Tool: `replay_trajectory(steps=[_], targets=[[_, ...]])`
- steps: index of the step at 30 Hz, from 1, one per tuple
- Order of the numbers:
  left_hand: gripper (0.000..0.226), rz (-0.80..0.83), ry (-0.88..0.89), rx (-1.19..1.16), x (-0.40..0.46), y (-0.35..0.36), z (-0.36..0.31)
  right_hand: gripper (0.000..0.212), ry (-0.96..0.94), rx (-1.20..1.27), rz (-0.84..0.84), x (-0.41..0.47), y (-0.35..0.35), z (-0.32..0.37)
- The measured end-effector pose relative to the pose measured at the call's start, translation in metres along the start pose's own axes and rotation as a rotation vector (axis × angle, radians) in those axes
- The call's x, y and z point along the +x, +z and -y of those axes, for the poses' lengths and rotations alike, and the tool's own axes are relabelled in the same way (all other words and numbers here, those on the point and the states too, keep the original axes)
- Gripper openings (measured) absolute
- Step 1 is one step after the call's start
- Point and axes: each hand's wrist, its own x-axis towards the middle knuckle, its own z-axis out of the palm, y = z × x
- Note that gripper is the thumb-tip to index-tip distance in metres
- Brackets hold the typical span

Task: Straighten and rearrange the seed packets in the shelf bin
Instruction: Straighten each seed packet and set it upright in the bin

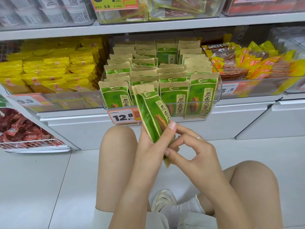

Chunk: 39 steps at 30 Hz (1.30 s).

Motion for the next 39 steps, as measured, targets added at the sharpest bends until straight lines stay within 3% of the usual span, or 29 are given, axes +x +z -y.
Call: replay_trajectory(steps=[3, 7, 10, 14, 18, 21, 25, 28, 30, 35, 39], targets=[[0.033, -0.010, -0.026, -0.110, 0.001, -0.002, -0.004, 0.012, -0.019, 0.010, 0.007, 0.001, 0.000, 0.002], [0.033, 0.020, 0.014, -0.093, 0.005, -0.013, -0.013, 0.031, 0.075, 0.154, -0.173, 0.026, -0.022, 0.008], [0.025, 0.114, 0.038, -0.014, 0.013, -0.018, -0.021, 0.059, 0.221, 0.279, 0.006, 0.057, -0.044, 0.019], [0.023, 0.248, 0.087, 0.112, 0.034, -0.022, -0.043, 0.041, 0.242, 0.260, 0.212, 0.092, -0.067, 0.032], [0.032, 0.389, 0.176, 0.331, 0.062, -0.017, -0.072, 0.061, 0.279, 0.216, 0.380, 0.122, -0.084, 0.041], [0.036, 0.431, 0.234, 0.444, 0.082, -0.008, -0.090, 0.057, 0.269, 0.231, 0.415, 0.141, -0.096, 0.049], [0.044, 0.348, 0.308, 0.497, 0.108, -0.003, -0.114, 0.025, 0.116, 0.289, 0.234, 0.161, -0.106, 0.064], [0.058, 0.161, 0.343, 0.808, 0.138, -0.012, -0.121, 0.016, -0.019, 0.284, -0.009, 0.178, -0.115, 0.068], [0.063, 0.159, 0.311, 1.078, 0.159, -0.017, -0.117, 0.011, -0.102, 0.155, -0.131, 0.193, -0.119, 0.064], [0.072, 0.256, 0.257, 1.586, 0.194, -0.013, -0.096, 0.025, -0.218, -0.219, -0.075, 0.229, -0.101, 0.033], [0.076, 0.265, 0.242, 1.670, 0.200, -0.013, -0.092, 0.024, -0.239, -0.444, -0.069, 0.248, -0.088, 0.005]])
